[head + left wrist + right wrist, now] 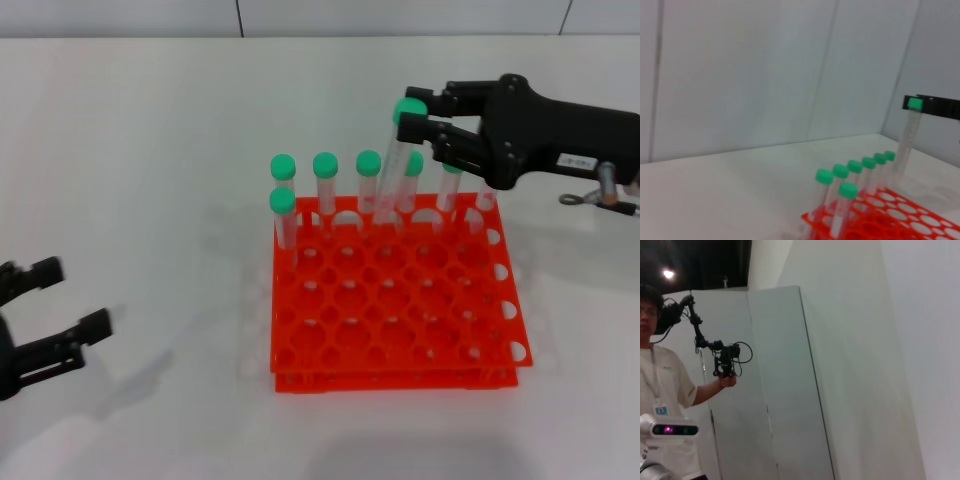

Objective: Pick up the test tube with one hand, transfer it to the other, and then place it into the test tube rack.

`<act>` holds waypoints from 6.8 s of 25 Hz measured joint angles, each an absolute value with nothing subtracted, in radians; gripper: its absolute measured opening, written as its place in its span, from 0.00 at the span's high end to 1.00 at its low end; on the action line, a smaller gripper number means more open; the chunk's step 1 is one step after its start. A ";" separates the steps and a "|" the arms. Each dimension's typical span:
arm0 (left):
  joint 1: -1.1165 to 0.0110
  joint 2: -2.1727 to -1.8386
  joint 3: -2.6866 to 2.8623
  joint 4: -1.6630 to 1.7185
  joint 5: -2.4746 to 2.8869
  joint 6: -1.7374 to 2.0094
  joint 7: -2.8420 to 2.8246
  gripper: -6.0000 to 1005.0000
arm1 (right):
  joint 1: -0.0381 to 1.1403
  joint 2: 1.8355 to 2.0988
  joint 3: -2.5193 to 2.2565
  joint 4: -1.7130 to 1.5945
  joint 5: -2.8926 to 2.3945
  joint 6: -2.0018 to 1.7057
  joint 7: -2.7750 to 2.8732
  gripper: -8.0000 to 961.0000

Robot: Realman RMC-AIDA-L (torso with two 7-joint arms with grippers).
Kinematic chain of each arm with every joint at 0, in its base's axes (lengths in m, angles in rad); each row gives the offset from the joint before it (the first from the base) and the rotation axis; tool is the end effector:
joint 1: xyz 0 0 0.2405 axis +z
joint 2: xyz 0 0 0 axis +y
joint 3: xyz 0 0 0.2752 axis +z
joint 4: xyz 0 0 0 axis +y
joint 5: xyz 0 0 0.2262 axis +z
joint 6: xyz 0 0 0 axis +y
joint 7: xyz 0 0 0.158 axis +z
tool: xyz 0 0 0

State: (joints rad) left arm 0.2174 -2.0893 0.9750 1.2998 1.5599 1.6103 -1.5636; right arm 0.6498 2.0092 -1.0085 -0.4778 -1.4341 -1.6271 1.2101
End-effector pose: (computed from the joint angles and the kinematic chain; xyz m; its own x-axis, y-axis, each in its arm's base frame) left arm -0.3334 0.1971 0.0658 0.6982 0.3688 0.6135 0.6438 -0.6982 -0.3130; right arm 0.1958 0.3799 -0.0163 0.6609 -0.0992 -0.7439 -0.2297 -0.9704 -0.0747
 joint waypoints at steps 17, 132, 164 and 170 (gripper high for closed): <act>0.199 -2.086 0.864 1.055 1.553 1.607 -1.403 0.11 | 0.676 2.029 -1.081 -0.467 -1.342 -1.561 1.178 0.67; 0.117 -2.082 0.842 0.958 1.578 1.611 -1.367 0.11 | 0.587 2.028 -1.727 -0.584 -0.942 -1.112 1.031 0.59; 0.105 -2.080 0.842 0.956 1.588 1.611 -1.369 0.11 | 0.580 2.028 -1.724 -0.589 -0.916 -1.128 1.029 0.44; 0.100 -2.080 0.831 0.957 1.581 1.612 -1.366 0.11 | 0.544 2.016 -1.699 -0.634 -0.916 -1.188 1.039 0.38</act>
